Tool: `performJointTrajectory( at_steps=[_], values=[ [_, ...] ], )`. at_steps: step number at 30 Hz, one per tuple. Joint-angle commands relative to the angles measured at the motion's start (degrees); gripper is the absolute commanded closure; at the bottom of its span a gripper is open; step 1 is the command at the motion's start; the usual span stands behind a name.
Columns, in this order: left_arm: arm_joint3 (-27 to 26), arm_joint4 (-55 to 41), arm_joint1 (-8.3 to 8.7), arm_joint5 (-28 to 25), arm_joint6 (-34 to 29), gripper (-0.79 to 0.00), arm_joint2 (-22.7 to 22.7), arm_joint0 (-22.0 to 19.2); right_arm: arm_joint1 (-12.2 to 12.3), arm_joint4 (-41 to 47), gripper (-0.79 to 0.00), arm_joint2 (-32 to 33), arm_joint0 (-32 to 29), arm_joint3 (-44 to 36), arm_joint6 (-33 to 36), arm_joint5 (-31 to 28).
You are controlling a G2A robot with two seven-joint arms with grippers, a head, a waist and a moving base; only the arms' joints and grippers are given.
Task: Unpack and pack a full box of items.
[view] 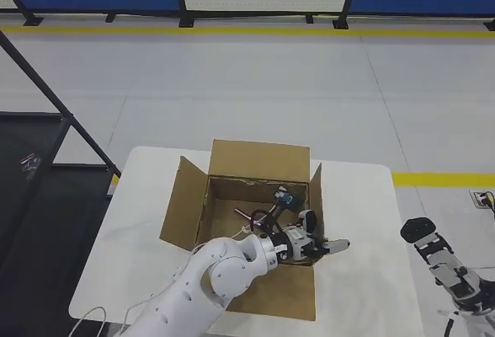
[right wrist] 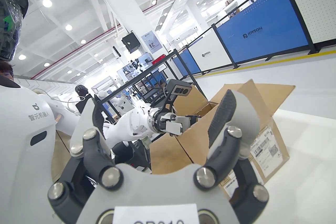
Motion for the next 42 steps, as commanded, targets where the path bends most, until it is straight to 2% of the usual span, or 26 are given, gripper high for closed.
performJointTrajectory(
  at_steps=[1,12,20,27,31,35,38,42],
  values=[
    [2.0,-0.3,-1.04,0.1,0.1,-0.785,1.8,-1.5,0.2,0.0,-0.785,-0.1,-0.3,-0.1,-0.1,0.0],
    [11.8,-1.2,-5.52,2.0,-3.7,-0.785,7.6,-7.2,1.5,0.8,-0.785,-1.8,2.0,1.8,1.9,1.9],
    [17.3,-2.9,-7.79,1.5,-3.6,-0.785,8.1,-9.0,2.5,1.3,-0.785,-4.8,4.7,4.3,3.4,3.4],
    [19.4,-3.4,-8.82,0.7,-3.1,-0.785,7.3,-9.1,3.3,2.2,-0.785,-6.1,5.9,5.6,2.9,2.8],
    [17.1,-3.6,-8.13,-2.7,-2.0,-0.785,4.5,-7.7,3.3,5.3,-0.785,-5.9,6.7,7.3,-1.4,3.8],
    [11.8,-3.0,-6.09,-5.6,-2.5,-0.785,-1.0,-4.5,3.2,8.0,-0.785,-6.3,8.1,8.4,-5.0,5.0],
    [5.5,-2.1,-3.97,-6.9,-3.6,-0.785,-7.1,-0.7,3.2,7.7,-0.785,-6.9,9.4,8.2,-5.7,5.0],
    [-5.9,-1.1,-0.98,-7.4,-5.9,-0.785,-17.3,6.6,3.4,3.2,-0.785,-8.5,12.3,7.1,-5.4,7.5]
  ],
)
